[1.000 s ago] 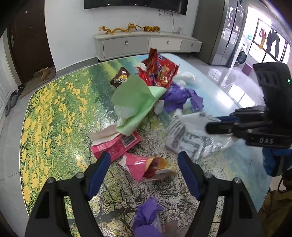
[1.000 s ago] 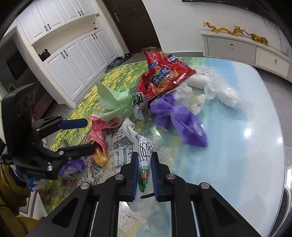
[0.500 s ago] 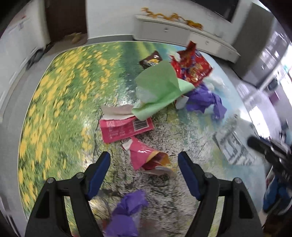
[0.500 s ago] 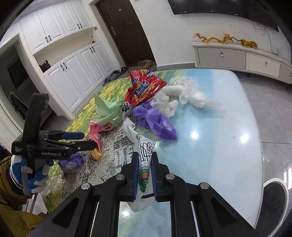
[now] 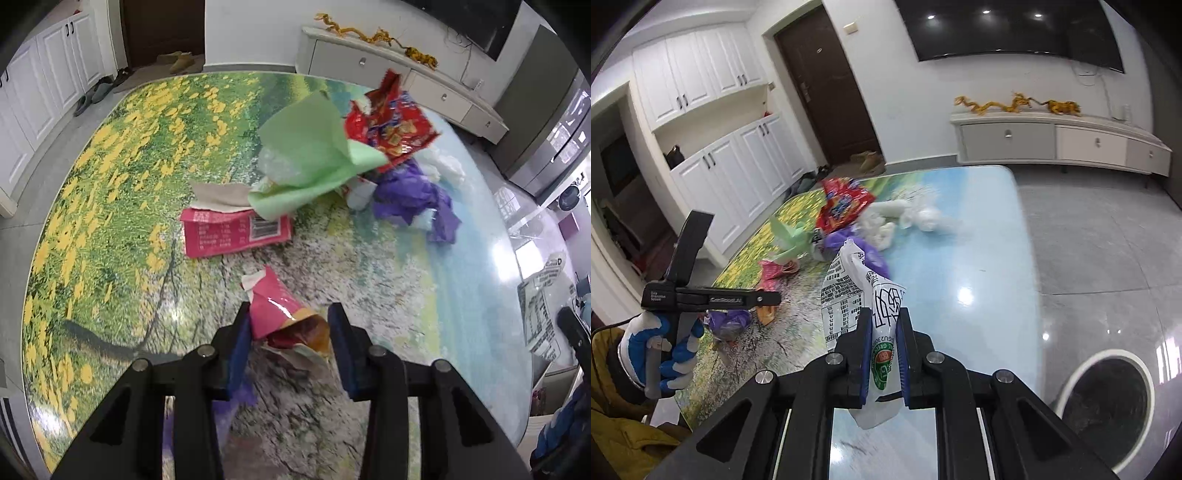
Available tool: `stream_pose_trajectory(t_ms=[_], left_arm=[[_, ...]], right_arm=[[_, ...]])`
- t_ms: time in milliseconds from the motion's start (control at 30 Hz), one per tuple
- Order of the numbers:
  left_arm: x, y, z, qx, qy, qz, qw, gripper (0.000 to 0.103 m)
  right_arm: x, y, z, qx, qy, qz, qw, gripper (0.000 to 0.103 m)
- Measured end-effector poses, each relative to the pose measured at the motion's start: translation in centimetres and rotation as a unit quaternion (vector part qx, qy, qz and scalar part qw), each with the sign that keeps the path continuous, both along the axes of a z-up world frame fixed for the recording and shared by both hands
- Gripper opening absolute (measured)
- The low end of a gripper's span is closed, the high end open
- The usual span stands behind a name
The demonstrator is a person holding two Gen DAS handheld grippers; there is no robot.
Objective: Collect trash
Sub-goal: 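Carry both items over the bin and open both tools to drop them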
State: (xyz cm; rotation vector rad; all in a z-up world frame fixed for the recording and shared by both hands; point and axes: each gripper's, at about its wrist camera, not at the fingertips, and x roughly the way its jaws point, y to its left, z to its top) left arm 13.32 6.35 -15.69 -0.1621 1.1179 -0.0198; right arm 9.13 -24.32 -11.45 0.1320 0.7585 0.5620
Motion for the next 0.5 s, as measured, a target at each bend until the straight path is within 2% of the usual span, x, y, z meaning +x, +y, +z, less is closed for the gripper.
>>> stream_pose_trajectory(t_ms=[200, 300, 400, 500], left_arm=[[-1.7, -2.3, 3.6, -0.02, -0.04, -0.038, 0.9983, 0.038], [-1.9, -4.9, 5.6, -0.033, -0.056, -0.072, 0.9953, 0.038], [-1.2, -8.8, 7.3, -0.055, -0.063, -0.12, 0.9893, 0.038], [-0.2, -14.1, 8.6, -0.075, -0.065, -0.178, 0.979, 0.038]], right_arm=[[-1.7, -4.0, 0.1, 0.017, -0.005, -0.048, 0.999, 0.012], [-2.5, -6.8, 0.0, 0.023, -0.009, -0.081, 0.996, 0.012], [-3.1, -10.2, -0.2, 0.028, -0.009, -0.123, 0.992, 0.012], [-3.7, -14.0, -0.5, 0.024, -0.007, -0.174, 0.985, 0.012]])
